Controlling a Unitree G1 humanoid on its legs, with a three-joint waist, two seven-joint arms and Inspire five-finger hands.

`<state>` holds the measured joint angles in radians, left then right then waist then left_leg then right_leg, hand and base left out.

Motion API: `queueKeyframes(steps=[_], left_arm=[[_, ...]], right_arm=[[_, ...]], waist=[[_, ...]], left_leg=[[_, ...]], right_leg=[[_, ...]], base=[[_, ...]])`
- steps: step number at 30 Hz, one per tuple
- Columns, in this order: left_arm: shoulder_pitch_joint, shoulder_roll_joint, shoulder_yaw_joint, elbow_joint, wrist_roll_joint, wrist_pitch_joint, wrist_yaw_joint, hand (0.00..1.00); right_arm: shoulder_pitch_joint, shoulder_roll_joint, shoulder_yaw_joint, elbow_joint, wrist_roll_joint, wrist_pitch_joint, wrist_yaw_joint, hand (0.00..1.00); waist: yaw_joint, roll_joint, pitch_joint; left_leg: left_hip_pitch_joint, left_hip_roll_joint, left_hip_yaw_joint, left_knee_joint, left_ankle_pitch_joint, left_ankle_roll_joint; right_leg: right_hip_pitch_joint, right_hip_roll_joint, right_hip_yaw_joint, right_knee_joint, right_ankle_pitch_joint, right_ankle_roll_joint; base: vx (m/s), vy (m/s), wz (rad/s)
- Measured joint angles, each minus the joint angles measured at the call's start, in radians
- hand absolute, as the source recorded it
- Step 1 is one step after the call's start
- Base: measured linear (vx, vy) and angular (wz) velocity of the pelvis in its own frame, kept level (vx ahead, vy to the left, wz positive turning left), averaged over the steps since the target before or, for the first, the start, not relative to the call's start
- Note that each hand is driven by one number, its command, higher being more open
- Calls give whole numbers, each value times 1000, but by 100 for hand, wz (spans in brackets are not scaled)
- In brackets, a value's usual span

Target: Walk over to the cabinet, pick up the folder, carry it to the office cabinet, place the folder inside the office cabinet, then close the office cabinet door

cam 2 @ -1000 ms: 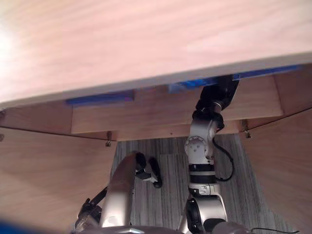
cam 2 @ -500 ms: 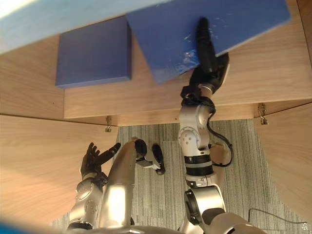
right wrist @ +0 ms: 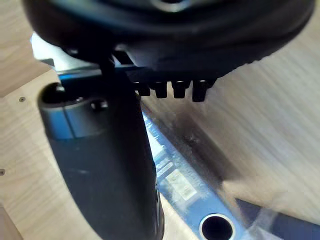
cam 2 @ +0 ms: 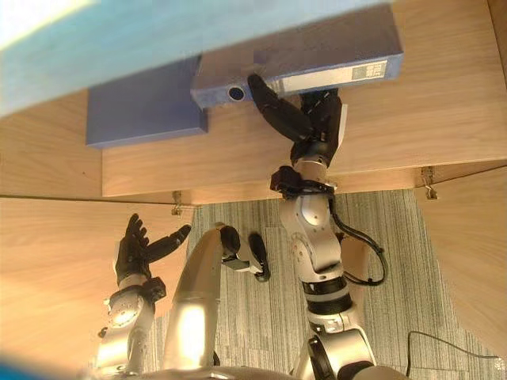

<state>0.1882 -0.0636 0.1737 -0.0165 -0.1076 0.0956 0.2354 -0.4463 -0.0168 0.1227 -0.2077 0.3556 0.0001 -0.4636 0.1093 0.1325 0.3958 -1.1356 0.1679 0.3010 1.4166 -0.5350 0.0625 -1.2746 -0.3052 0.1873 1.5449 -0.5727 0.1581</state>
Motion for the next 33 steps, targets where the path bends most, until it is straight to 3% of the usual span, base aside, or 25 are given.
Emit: queueKeyframes(steps=[6, 8, 10, 11, 13, 19, 25, 28, 30, 33], left_arm=[[6, 1, 26, 72, 1, 1, -5, 100], [5, 2, 65, 71, 2, 1, -11, 100], [0, 5, 153, 54, 32, 7, -34, 100], [-2, 4, 165, 49, 36, 10, -38, 100], [-19, -2, 258, -5, 86, 47, -77, 100], [-93, -9, 283, -36, 141, 106, -133, 100], [-141, -10, 283, -18, 139, 114, -144, 100], [-148, -10, 283, 31, 138, 114, -146, 100], [-159, -10, 283, 71, 136, 112, -146, 100], [-173, -10, 272, 176, 97, 87, -146, 100]], right_arm=[[112, -143, 20, -75, -5, 12, 93, 100], [160, -235, 24, -123, -51, 56, 179, 100], [175, -388, 23, -159, -212, 127, 337, 100], [174, -404, 22, -164, -232, 135, 357, 100], [124, -514, 11, -173, -380, 182, 575, 100], [16, -607, 12, -156, -554, 192, 808, 100], [-21, -708, 26, -140, -657, 127, 928, 100], [-24, -740, 25, -127, -678, 94, 939, 100], [-30, -741, 25, -110, -663, 87, 932, 100], [-63, -741, 22, -25, -501, 82, 883, 100]], waist=[[-1, 0, 0], [-11, 0, 0], [-28, -1, 0], [-29, -1, 0], [-49, -3, 0], [-58, -5, -1], [-59, -11, -3], [-59, -22, -8], [-59, -31, -12], [-61, -45, -19]], left_leg=[[0, 0, -4, -1, 0, 1], [1, 2, -5, -1, 0, 0], [4, 14, -8, -5, -2, -2], [5, 15, -8, -6, -2, -2], [6, 20, -3, -18, -1, 1], [16, 26, 5, -32, 1, 4], [15, 24, 7, -46, 3, 5], [15, 20, 8, -54, 6, 4], [15, 20, 7, -56, 6, 4], [15, 20, 7, -57, 6, 5]], right_leg=[[7, 1, -2, -6, 0, 1], [10, 4, -4, -11, 0, 2], [20, 19, -11, -26, 6, 2], [21, 20, -12, -28, 8, 2], [20, 27, -12, -46, 19, 2], [20, 30, -11, -56, 21, -1], [20, 28, -14, -67, 22, -3], [20, 25, -15, -73, 22, -3], [20, 25, -16, -76, 22, -3], [22, 23, -18, -79, 24, -4]], base=[[27, -43, 2], [2, -25, -5], [-1, -26, -14], [-1, -24, -12], [8, -21, -10], [21, -28, -4], [4, -23, 1], [3, -12, 3], [0, 0, 0], [0, 0, 0]])
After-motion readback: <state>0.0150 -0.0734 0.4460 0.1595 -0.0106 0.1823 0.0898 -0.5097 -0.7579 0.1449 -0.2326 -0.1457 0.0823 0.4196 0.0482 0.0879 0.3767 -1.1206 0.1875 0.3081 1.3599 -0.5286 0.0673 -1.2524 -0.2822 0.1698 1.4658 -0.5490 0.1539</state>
